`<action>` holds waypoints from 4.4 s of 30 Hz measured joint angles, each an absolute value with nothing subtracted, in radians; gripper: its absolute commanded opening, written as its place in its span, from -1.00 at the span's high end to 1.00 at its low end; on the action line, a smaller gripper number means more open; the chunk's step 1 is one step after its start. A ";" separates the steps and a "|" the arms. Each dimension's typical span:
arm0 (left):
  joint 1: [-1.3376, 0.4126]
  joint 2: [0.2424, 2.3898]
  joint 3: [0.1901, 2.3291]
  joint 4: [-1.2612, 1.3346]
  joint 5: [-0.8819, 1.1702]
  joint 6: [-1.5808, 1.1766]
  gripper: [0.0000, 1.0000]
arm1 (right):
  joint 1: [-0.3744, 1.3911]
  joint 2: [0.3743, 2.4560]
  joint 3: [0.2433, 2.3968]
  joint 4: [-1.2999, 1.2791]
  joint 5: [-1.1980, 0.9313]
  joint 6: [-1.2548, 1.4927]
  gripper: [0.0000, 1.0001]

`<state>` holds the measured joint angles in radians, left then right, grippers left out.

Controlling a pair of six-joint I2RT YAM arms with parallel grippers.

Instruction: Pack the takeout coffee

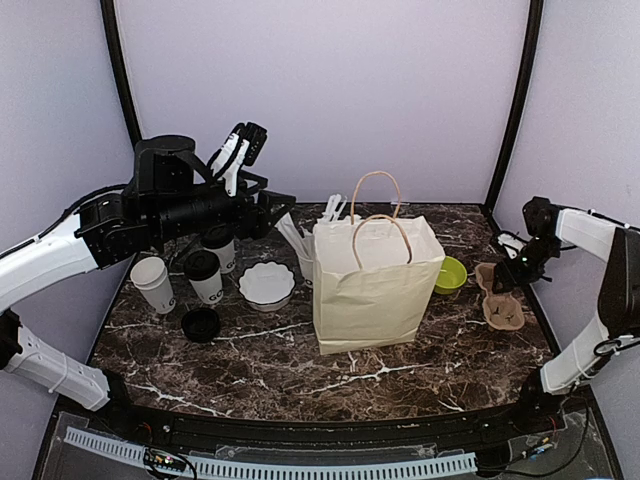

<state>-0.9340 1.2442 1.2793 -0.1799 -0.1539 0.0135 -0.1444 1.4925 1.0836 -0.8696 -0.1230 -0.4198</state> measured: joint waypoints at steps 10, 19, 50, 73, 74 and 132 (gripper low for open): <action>-0.934 1.245 1.279 -0.182 -0.157 0.013 -0.47 | -0.144 1.518 1.047 -0.862 -0.085 -0.378 -0.18; -0.934 1.245 1.276 -0.182 -0.165 0.013 -0.47 | -0.144 1.604 1.047 -0.828 -0.071 -0.326 -0.01; -0.934 1.245 1.272 -0.183 -0.145 0.013 -0.47 | -0.108 1.610 1.094 -0.816 -0.042 -0.547 -0.04; -0.934 1.264 1.277 -0.191 -0.134 0.012 -0.47 | -0.069 1.613 1.091 -0.810 0.006 -0.316 0.08; -0.934 1.264 1.277 -0.191 -0.135 0.012 -0.47 | -0.067 1.614 1.088 -0.810 0.006 -0.315 0.08; -0.894 1.668 1.814 -0.458 0.081 0.094 -0.42 | 0.197 1.363 1.721 -0.942 -0.570 -0.406 0.41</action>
<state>-0.8944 1.6680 1.8145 -0.4580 0.0811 0.0937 0.1974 1.3632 1.7214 -0.9424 -0.5705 -0.4065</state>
